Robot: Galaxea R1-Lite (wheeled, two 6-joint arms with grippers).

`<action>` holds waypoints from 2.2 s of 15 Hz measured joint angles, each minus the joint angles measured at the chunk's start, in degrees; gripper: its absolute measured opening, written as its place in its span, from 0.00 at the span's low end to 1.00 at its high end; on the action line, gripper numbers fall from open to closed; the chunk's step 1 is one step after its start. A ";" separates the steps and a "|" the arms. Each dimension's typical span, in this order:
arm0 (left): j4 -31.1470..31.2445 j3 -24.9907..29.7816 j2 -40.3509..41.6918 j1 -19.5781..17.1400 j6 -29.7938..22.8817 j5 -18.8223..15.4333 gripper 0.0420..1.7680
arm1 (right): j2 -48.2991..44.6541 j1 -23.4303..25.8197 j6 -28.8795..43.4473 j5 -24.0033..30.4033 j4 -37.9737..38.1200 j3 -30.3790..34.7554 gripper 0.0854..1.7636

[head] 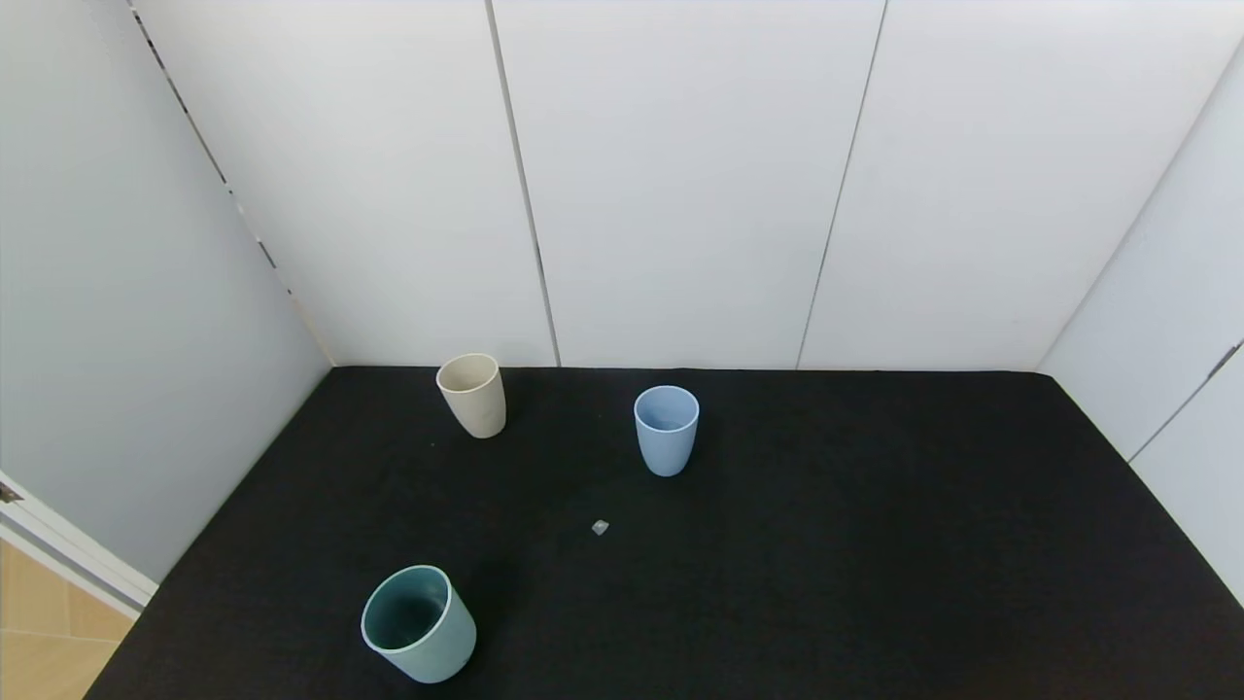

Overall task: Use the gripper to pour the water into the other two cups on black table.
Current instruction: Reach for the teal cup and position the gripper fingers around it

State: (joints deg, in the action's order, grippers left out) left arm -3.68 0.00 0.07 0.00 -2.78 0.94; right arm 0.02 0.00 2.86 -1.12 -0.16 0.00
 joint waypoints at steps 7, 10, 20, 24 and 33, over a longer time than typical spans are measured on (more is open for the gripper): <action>20.74 -20.05 -4.06 0.05 0.02 -8.37 0.97 | 0.00 0.00 0.00 0.00 0.00 0.00 0.97; 28.65 -26.93 -11.79 2.17 3.16 -9.59 0.97 | 0.00 0.00 0.02 -0.02 0.00 0.00 0.97; 25.94 -22.49 -37.28 14.52 7.13 -9.20 0.97 | 0.00 0.00 0.05 -0.02 0.00 0.00 0.97; 20.38 -18.49 -43.62 14.67 7.49 -9.40 0.97 | 0.00 0.00 0.00 -0.02 0.00 0.00 0.97; 8.41 -14.52 -52.63 20.00 4.14 -4.33 0.97 | 0.00 0.00 0.02 0.00 0.00 0.00 0.97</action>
State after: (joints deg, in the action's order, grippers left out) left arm 4.73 -14.52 -52.55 20.00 1.37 -3.39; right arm 0.02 0.00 2.89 -1.12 -0.16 0.00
